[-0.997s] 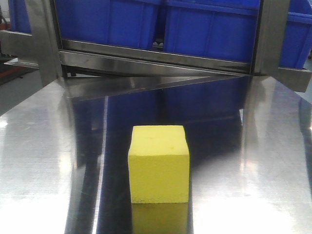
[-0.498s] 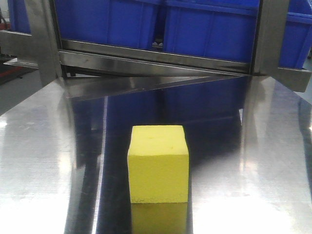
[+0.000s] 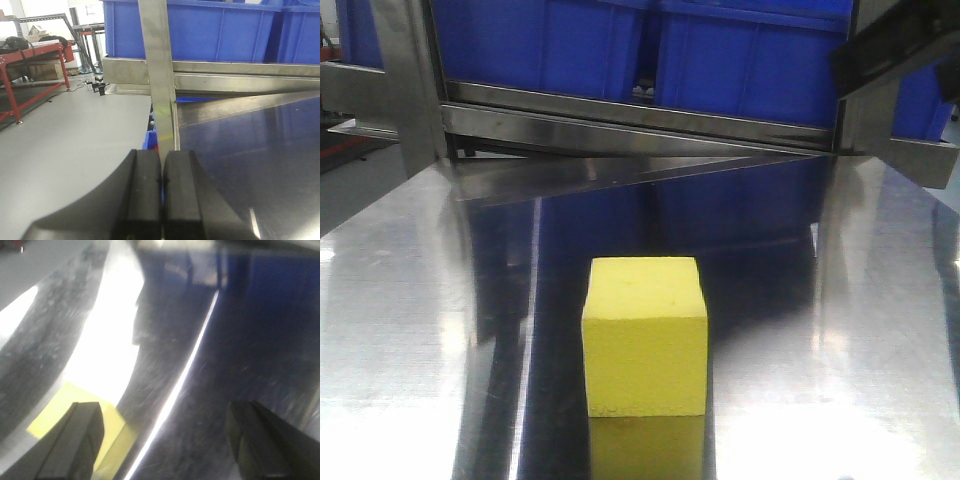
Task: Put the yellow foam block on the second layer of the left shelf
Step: 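Lower the open right gripper down around the yellow foam cube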
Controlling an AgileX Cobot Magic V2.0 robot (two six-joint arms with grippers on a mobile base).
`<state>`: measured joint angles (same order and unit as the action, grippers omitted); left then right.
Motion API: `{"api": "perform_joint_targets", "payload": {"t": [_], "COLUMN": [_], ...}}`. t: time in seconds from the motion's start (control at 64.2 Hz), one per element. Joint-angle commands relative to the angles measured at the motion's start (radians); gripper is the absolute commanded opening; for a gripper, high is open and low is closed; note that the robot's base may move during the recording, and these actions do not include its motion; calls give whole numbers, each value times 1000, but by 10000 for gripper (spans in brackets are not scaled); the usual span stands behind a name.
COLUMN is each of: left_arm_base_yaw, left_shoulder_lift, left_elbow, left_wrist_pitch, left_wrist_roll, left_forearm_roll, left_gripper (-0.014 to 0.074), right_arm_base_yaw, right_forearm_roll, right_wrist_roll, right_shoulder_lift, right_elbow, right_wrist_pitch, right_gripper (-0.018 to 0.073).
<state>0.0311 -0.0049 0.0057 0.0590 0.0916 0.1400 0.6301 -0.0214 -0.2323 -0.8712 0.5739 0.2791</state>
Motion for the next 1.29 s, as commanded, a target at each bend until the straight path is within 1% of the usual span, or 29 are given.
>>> {"api": "perform_joint_targets", "payload": {"t": [0.0, 0.109, 0.218, 0.296, 0.327, 0.389, 0.53, 0.685, 0.763, 1.012, 1.277], "left_arm_base_yaw": [-2, -2, -2, -2, -2, -2, -2, -2, -2, -2, -2], "left_shoulder_lift": [-21, -21, -21, -21, -21, -21, -21, -21, -21, -21, -21], "left_elbow": [25, 25, 25, 25, 25, 25, 25, 25, 25, 25, 25], "left_wrist_pitch": [-81, -81, -81, -81, -81, -81, -81, -81, -81, -81, -81], "left_wrist_roll": [5, 5, 5, 5, 5, 5, 5, 5, 5, 5, 5], "left_forearm_roll": [-6, -6, -6, -6, -6, -6, -6, -6, -6, -6, -6], "left_gripper": [136, 136, 136, 136, 136, 136, 136, 136, 136, 136, 136], "right_arm_base_yaw": [41, 94, 125, 141, 148, 156, 179, 216, 230, 283, 291], "right_forearm_roll": [-10, -10, -10, -10, -10, -10, -10, -10, -10, -10, -18], "right_wrist_roll": [-53, -163, -276, -382, -441, -516, -636, -647, -647, -647, -647], "right_shoulder_lift": [-72, -171, -279, -357, -398, -456, -566, -656, -692, -746, -786], "right_elbow": [120, 239, 359, 451, 488, 548, 666, 759, 787, 794, 794], "right_wrist_pitch": [26, 179, 341, 465, 513, 561, 651, 739, 759, 751, 728], "right_gripper": [624, 624, 624, 624, 624, 624, 624, 624, 624, 624, 624]}}
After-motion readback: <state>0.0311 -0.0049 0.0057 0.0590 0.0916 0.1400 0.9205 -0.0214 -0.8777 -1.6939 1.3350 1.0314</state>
